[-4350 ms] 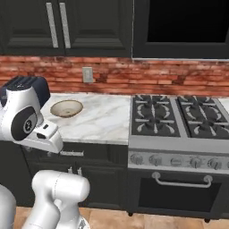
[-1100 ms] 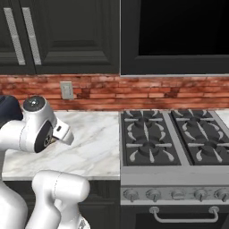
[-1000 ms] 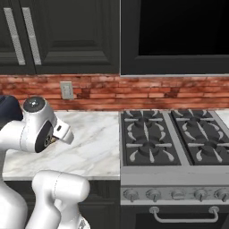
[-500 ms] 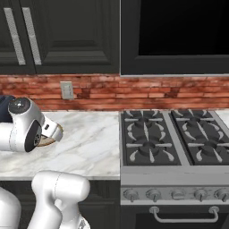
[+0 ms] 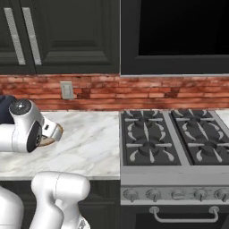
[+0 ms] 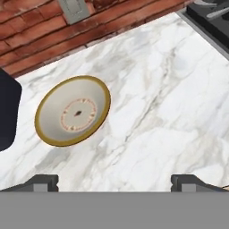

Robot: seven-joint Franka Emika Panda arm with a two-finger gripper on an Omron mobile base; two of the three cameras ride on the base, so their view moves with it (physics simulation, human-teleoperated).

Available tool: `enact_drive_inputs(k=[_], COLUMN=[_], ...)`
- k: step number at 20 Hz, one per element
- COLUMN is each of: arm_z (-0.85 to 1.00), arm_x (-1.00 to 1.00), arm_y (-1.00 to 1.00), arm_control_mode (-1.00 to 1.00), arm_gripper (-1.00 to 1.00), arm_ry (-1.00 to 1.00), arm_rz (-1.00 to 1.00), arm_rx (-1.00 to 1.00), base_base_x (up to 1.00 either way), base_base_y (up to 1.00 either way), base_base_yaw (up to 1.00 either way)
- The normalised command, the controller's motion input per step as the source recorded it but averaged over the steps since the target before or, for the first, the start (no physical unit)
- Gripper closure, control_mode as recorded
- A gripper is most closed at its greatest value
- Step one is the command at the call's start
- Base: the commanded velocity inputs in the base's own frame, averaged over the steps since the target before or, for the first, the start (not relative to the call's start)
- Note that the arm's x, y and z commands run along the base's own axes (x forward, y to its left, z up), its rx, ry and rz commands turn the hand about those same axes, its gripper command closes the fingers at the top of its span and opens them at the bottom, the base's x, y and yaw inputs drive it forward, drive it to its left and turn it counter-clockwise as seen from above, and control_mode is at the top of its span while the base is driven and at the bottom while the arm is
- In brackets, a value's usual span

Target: Pick the cup and bowl from the counter and place them on the counter next to the sink.

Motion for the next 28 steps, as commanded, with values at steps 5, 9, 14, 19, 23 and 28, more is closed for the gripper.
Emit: enact_drive_inputs(k=[5, 9, 14, 19, 23, 28], arm_z=[0.00, -0.01, -0.03, -0.28, -0.37, -0.37], arm_x=[0.10, 0.08, 0.24, 0.17, 0.28, 0.44], arm_y=[0.00, 0.00, 0.00, 0.09, 0.23, 0.23], arm_control_mode=[-1.00, -1.00, -1.00, -1.00, -1.00, -1.00], arm_gripper=[-1.00, -1.00, -1.00, -1.00, -1.00, -1.00], arm_ry=[0.00, 0.00, 0.00, 0.00, 0.00, 0.03], arm_rz=[0.14, 0.13, 0.01, -0.04, -0.10, -0.07], arm_rx=[0.03, 0.06, 0.01, 0.00, 0.00, 0.00], base_base_x=[0.00, 0.00, 0.00, 0.00, 0.00, 0.00], base_base_y=[0.00, 0.00, 0.00, 0.00, 0.00, 0.00], base_base_yaw=[0.00, 0.00, 0.00, 0.00, 0.00, 0.00])
